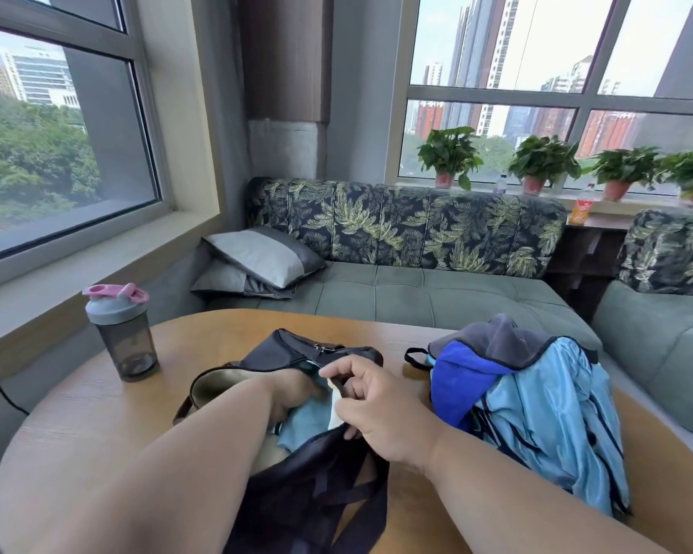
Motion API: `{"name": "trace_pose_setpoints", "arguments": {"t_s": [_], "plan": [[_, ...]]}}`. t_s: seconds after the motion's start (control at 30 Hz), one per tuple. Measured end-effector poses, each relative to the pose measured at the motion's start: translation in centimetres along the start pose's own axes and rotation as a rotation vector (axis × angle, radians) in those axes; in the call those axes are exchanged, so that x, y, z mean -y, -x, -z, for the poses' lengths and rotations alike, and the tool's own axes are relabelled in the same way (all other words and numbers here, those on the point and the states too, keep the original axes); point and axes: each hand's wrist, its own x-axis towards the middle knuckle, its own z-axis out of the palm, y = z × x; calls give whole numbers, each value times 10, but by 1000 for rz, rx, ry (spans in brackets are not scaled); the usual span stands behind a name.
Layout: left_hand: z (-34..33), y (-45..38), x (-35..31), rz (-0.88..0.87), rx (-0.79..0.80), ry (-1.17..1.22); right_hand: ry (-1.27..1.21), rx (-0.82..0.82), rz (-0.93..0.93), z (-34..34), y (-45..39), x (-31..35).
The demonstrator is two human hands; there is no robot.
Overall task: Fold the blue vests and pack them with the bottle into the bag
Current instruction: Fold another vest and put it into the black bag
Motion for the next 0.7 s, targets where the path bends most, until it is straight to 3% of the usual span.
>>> {"name": "trace_pose_setpoints", "arguments": {"t_s": [0.1,0.17,0.3,0.4,0.47,0.5,0.57,0.7], "plan": [[4,0,-8,-73,49,140,-34,-7,9,-1,1,-1],[6,-4,-12,-67,-18,123,-56,-6,9,-1,2,-1],[0,-15,-13,-108,-273,-343,-74,-15,-1,-4,5,-2],[1,-16,-13,-120,-381,-237,-89,-31,-8,-6,6,-7],[4,-11,-11,-161,-443,-356,-99,-41,-15,-8,7,-10],[7,-9,-7,-226,-476,-526,-102,-43,-17,-9,7,-11],[8,4,-3,-159,-469,-630,-106,-38,-21,-11,8,-11],[15,-5,6,-50,-407,-500,-107,-40,-18,-15,9,-10]]}}
